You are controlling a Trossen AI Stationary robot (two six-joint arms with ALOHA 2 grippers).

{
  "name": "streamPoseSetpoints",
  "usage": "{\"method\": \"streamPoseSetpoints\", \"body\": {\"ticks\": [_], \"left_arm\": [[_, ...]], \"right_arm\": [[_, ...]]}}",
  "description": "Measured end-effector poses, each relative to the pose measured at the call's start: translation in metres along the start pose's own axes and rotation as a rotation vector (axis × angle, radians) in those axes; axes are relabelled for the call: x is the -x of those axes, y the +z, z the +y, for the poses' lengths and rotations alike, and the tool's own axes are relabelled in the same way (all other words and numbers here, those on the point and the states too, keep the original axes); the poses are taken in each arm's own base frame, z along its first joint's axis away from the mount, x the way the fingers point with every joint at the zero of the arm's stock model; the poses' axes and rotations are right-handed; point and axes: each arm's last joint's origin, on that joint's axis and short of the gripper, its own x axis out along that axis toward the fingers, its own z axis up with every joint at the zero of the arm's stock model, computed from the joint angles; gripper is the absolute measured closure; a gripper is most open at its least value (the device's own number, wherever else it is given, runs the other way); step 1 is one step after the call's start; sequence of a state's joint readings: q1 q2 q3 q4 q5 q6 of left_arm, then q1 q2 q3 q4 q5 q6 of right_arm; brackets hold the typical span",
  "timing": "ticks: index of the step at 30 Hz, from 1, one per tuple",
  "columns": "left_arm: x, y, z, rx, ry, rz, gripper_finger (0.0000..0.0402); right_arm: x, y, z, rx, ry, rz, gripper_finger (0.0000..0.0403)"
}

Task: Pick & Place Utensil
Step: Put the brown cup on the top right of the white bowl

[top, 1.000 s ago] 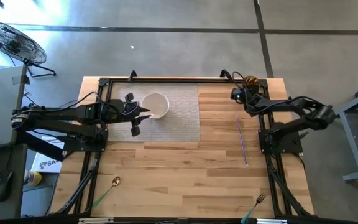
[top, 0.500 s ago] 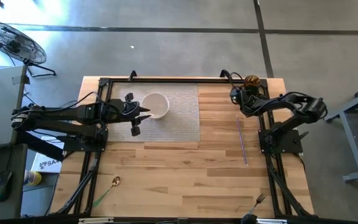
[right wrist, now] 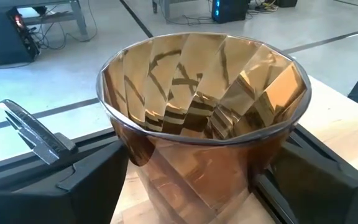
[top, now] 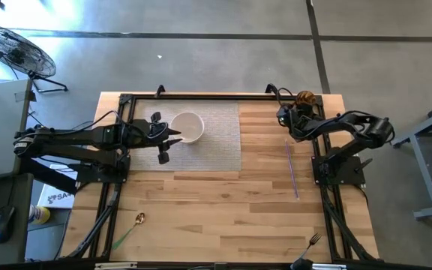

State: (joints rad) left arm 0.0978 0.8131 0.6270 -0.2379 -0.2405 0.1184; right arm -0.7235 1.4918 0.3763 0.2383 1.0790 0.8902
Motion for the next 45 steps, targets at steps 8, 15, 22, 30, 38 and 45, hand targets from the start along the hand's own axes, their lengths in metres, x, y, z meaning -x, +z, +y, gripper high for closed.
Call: {"method": "streamPoseSetpoints", "body": {"ticks": [8, 15, 22, 30, 38, 45], "left_arm": [[0.0, 0.0, 0.0, -0.001, 0.0, 0.002, 0.0293], [0.0, -0.001, 0.0, -0.002, -0.001, 0.008, 0.0293], [0.0, -0.001, 0.0, -0.001, -0.002, 0.007, 0.0293], [0.0, 0.003, 0.0, 0.007, 0.002, -0.027, 0.0293], [0.0, 0.003, 0.0, 0.007, 0.002, -0.026, 0.0293], [0.0, -0.001, 0.0, -0.001, -0.002, 0.008, 0.0293]], "right_arm": [[0.001, -0.001, 0.001, 0.027, 0.025, 0.026, 0.0047], [0.023, -0.001, 0.007, 0.095, 0.14, 0.032, 0.0049], [0.06, 0.003, 0.017, 0.165, 0.366, 0.04, 0.005], [0.101, 0.005, 0.052, 0.225, 0.788, 0.025, 0.005], [0.105, 0.008, 0.114, 0.288, 0.845, 0.018, 0.005], [0.096, 0.003, 0.166, 0.327, 0.855, -0.063, 0.005]]}}
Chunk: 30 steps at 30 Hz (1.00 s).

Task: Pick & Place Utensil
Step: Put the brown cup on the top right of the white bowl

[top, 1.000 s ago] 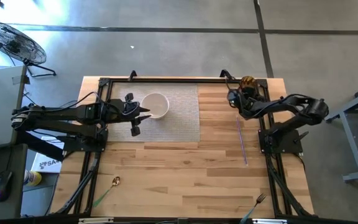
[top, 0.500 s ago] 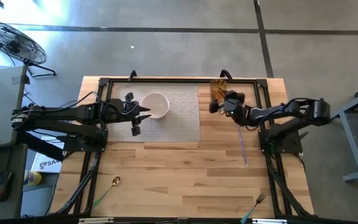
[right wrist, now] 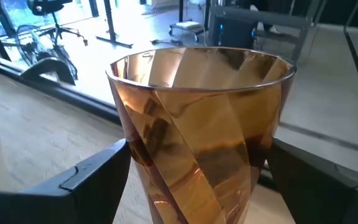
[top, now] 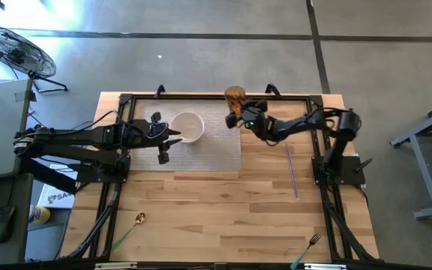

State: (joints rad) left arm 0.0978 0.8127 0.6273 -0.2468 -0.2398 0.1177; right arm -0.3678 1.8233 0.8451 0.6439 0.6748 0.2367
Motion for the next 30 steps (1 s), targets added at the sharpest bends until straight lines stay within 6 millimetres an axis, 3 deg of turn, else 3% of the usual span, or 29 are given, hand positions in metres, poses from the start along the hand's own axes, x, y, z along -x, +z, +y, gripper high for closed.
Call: {"method": "streamPoseSetpoints", "body": {"ticks": [8, 16, 25, 30], "left_arm": [[0.0, -0.001, 0.0, -0.004, -0.002, 0.015, 0.0293], [0.0, -0.001, 0.0, -0.003, -0.001, 0.01, 0.0293], [0.0, 0.001, 0.0, 0.003, 0.001, -0.012, 0.0293], [0.0, 0.001, 0.0, 0.003, 0.001, -0.012, 0.0293]], "right_arm": [[-0.032, -0.005, 0.007, -0.009, 0.01, 0.012, 0.005], [-0.028, -0.018, 0.002, -0.045, 0.027, 0.041, 0.005], [-0.027, -0.013, 0.003, -0.041, 0.135, -0.016, 0.005], [-0.031, -0.021, 0.006, -0.067, 0.167, -0.035, 0.0049]]}}
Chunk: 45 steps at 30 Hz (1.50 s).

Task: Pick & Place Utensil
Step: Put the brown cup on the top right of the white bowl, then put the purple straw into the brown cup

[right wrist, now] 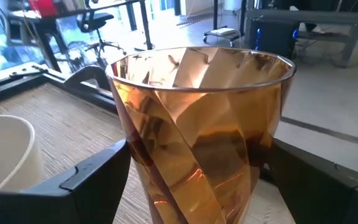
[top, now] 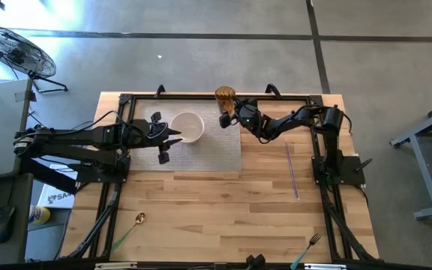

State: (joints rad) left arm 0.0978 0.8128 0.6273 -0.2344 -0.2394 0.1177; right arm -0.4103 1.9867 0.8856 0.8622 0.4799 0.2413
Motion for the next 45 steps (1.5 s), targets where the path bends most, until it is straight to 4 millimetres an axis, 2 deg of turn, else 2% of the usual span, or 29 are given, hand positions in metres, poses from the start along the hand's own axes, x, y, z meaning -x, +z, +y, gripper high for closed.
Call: {"method": "streamPoseSetpoints", "body": {"ticks": [5, 18, 27, 32, 36, 41, 45], "left_arm": [[0.0, 0.0, 0.0, -0.001, -0.002, 0.002, 0.0293], [0.0, -0.001, 0.0, -0.001, -0.004, 0.005, 0.0293], [0.0, -0.001, 0.0, -0.003, -0.005, 0.014, 0.0293], [0.0, -0.001, 0.0, -0.003, -0.006, 0.015, 0.0293], [0.0, -0.002, 0.0, -0.001, -0.007, 0.015, 0.0293], [0.0, -0.002, 0.0, 0.007, -0.007, 0.015, 0.0293], [0.0, -0.001, -0.001, 0.011, -0.015, 0.014, 0.0293]], "right_arm": [[-0.007, -0.018, 0.0, -0.011, 0.0, -0.009, 0.0049], [-0.005, -0.023, 0.003, 0.052, 0.022, 0.035, 0.0047], [0.0, -0.023, 0.001, 0.108, 0.001, 0.144, 0.0013], [0.01, -0.009, -0.001, 0.127, -0.017, 0.217, 0.0005], [0.022, -0.002, -0.005, 0.139, -0.013, 0.344, 0.0003], [0.044, 0.011, -0.01, 0.133, -0.01, 0.501, 0.0003], [0.068, 0.02, -0.014, 0.138, -0.088, 0.612, 0.0006]]}}
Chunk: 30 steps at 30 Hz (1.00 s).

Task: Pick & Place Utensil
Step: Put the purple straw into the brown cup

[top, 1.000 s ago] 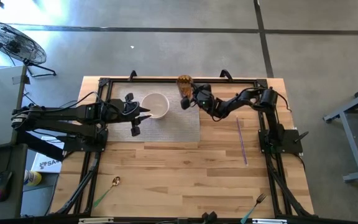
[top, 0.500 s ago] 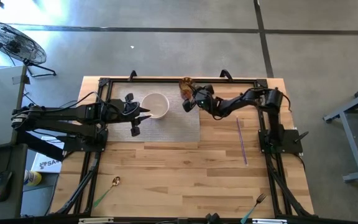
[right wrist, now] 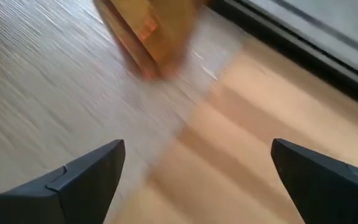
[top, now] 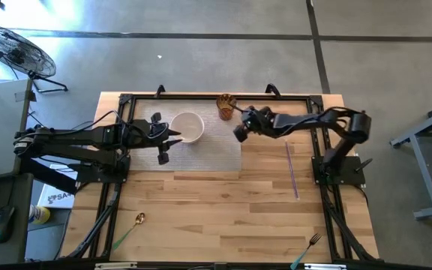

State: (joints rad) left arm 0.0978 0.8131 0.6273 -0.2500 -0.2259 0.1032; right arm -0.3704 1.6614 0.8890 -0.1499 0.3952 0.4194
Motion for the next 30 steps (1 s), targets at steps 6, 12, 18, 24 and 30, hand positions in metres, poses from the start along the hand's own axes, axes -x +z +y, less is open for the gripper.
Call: {"method": "streamPoseSetpoints", "body": {"ticks": [6, 12, 18, 24, 30], "left_arm": [[0.0, 0.0, -0.001, 0.004, -0.018, -0.002, 0.0293], [0.0, 0.0, -0.001, 0.007, -0.047, -0.006, 0.0293], [0.0, 0.0, -0.002, 0.006, -0.056, -0.002, 0.0293], [0.0, 0.0, -0.002, 0.005, -0.056, 0.001, 0.0293], [0.0, -0.001, -0.002, 0.005, -0.056, 0.001, 0.0293]], "right_arm": [[0.035, -0.02, -0.02, -0.142, -0.106, 0.272, 0.0023], [0.054, -0.042, -0.04, -0.23, -0.24, 0.542, 0.0041], [0.045, -0.066, -0.054, -0.307, -0.242, 0.674, 0.0057], [0.028, -0.086, -0.075, -0.396, -0.137, 0.73, 0.0092], [0.024, -0.087, -0.084, -0.404, -0.107, 0.75, 0.0136]]}}
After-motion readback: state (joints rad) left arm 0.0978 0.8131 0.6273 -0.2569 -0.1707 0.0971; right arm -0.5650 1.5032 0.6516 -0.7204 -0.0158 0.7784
